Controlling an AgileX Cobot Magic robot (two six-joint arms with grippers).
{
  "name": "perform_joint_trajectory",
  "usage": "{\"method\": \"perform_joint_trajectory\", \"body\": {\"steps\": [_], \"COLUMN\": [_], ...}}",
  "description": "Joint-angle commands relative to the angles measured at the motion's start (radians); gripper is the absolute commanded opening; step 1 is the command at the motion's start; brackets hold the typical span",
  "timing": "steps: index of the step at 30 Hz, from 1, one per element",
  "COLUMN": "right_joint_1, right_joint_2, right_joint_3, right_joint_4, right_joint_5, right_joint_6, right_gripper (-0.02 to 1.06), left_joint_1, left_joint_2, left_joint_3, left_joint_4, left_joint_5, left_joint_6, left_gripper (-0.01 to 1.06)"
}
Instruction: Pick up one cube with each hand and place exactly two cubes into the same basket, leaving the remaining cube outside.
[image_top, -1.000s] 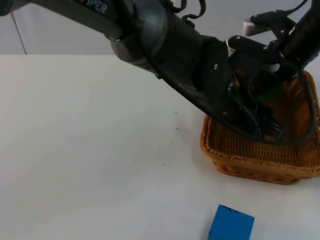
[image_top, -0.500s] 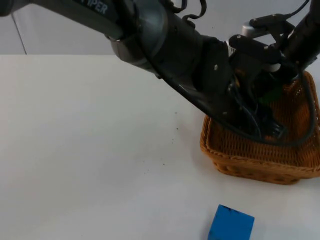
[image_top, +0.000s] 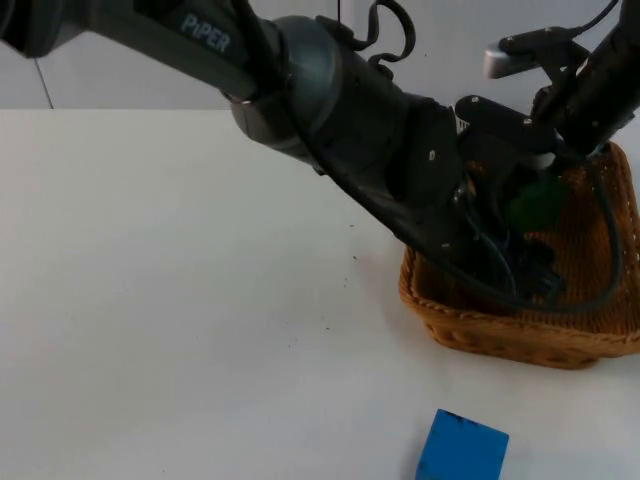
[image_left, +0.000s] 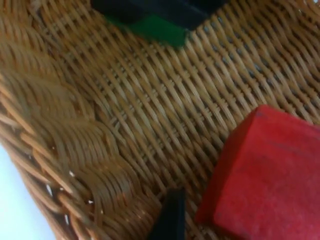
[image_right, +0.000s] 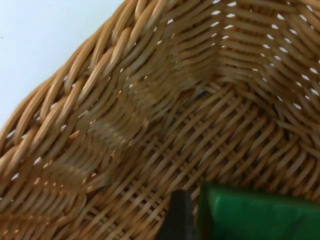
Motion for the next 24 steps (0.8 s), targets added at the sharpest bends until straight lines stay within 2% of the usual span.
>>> {"method": "perform_joint_trajectory", "body": {"steps": [1, 10, 21, 24], "right_joint_1": [-0.004, -0.004, -0.004, -0.004], "right_joint_2": [-0.032, -0.192, -0.480, -0.549], "right_joint_3": [0.002, 0.002, 0.002, 0.002], "right_joint_4": [0.005, 0.005, 0.005, 0.005], "right_joint_5": [0.006, 0.052, 0.163, 0.201], "right_joint_6": [-0.003, -0.003, 0.021, 0.041], "right_gripper": [0.69, 0.69, 0.69, 0.69], "left_joint_1": [-0.003, -0.003, -0.003, -0.003], "left_joint_2": [-0.022, -0.112, -0.349, -0.416], "left_joint_3": [-0.006, -0.006, -0.006, -0.004], "left_joint_4": [0.002, 0.006, 0.021, 0.085], "left_joint_5": [0.001, 0.059, 0.187, 0.239], "left_joint_6": [0.000, 0.000, 0.000, 0.000], "left_gripper": [0.78, 0.78, 0.78, 0.78]}}
